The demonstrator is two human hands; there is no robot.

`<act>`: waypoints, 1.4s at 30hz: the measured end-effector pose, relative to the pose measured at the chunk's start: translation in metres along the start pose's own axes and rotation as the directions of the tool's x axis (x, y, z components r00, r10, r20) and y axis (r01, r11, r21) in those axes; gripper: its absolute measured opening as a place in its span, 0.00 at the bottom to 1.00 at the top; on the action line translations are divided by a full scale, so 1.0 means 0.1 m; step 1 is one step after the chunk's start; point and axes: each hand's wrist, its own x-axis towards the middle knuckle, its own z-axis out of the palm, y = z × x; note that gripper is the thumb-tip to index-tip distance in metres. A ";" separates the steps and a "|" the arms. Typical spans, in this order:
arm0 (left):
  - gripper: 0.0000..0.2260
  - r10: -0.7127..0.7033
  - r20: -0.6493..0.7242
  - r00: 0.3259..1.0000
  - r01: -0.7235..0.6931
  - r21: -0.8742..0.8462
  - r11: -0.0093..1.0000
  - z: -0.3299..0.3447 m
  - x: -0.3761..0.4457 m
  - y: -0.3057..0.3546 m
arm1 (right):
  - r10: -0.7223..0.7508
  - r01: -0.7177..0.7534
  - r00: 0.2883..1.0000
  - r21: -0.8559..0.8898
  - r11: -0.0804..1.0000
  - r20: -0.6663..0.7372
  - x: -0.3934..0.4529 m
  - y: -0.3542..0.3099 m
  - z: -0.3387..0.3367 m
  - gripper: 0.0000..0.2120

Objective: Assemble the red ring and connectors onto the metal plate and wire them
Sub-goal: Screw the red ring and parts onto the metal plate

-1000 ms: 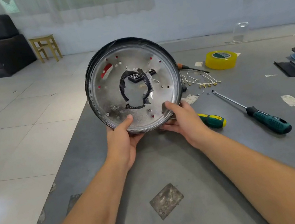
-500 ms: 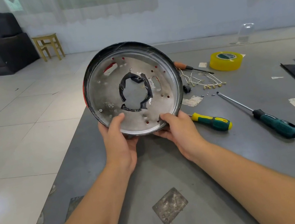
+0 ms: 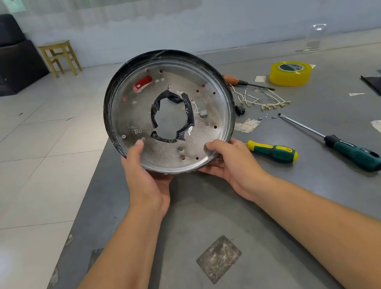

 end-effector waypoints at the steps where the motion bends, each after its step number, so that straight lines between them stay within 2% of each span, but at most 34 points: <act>1: 0.31 0.003 -0.003 1.000 -0.003 0.004 1.000 0.00 0.00 0.00 | 0.005 -0.005 1.000 0.002 1.000 0.003 0.00 -0.01 -0.01 0.15; 4: 0.31 0.009 -0.004 1.000 -0.009 0.025 1.000 0.02 -0.01 0.01 | 0.017 -0.016 1.000 -0.016 1.000 0.026 0.00 -0.02 -0.04 0.18; 10: 0.28 0.014 0.013 1.000 -0.014 0.047 0.999 0.00 -0.02 0.04 | -0.008 0.015 0.999 -0.151 0.988 0.047 0.02 -0.04 -0.06 0.17; 15: 0.35 -0.012 0.079 0.997 0.009 0.036 0.999 0.06 -0.09 0.04 | -0.033 0.036 0.999 -0.114 0.993 0.030 0.04 -0.04 -0.11 0.18; 21: 0.26 -0.184 0.147 0.972 0.183 0.021 0.983 0.11 -0.16 -0.18 | -0.085 0.086 0.996 -0.084 0.993 0.015 0.05 0.00 -0.07 0.15; 25: 0.21 -0.173 0.099 0.980 0.167 0.068 0.984 0.11 -0.13 -0.25 | -0.083 0.082 0.997 -0.062 0.995 -0.008 0.04 -0.01 -0.08 0.16; 30: 0.20 -0.143 0.101 0.985 0.137 0.062 0.989 0.10 -0.09 -0.27 | -0.090 0.089 0.996 -0.067 0.994 -0.021 0.04 0.00 -0.07 0.15; 33: 0.19 -0.123 0.088 0.988 0.121 0.031 0.992 0.09 -0.07 -0.27 | -0.094 0.085 0.994 -0.151 0.985 -0.054 0.06 0.01 -0.06 0.14; 36: 0.20 -0.121 0.072 0.990 0.121 0.006 0.993 0.07 -0.05 -0.27 | -0.121 0.077 0.982 -0.276 0.958 -0.146 0.08 0.03 -0.08 0.20; 39: 0.19 -0.112 0.066 0.991 0.113 -0.012 0.993 0.07 -0.05 -0.27 | -0.098 0.048 0.978 -0.258 0.965 -0.182 0.09 0.03 -0.09 0.25; 40: 0.19 -0.106 0.064 0.992 0.108 -0.021 0.994 0.06 -0.04 -0.27 | -0.098 0.050 0.980 -0.263 0.963 -0.172 0.08 0.04 -0.09 0.23; 42: 0.20 -0.093 0.066 0.993 0.095 -0.030 0.995 0.06 -0.04 -0.27 | -0.136 0.084 0.980 -0.313 0.946 -0.147 0.07 0.06 -0.08 0.15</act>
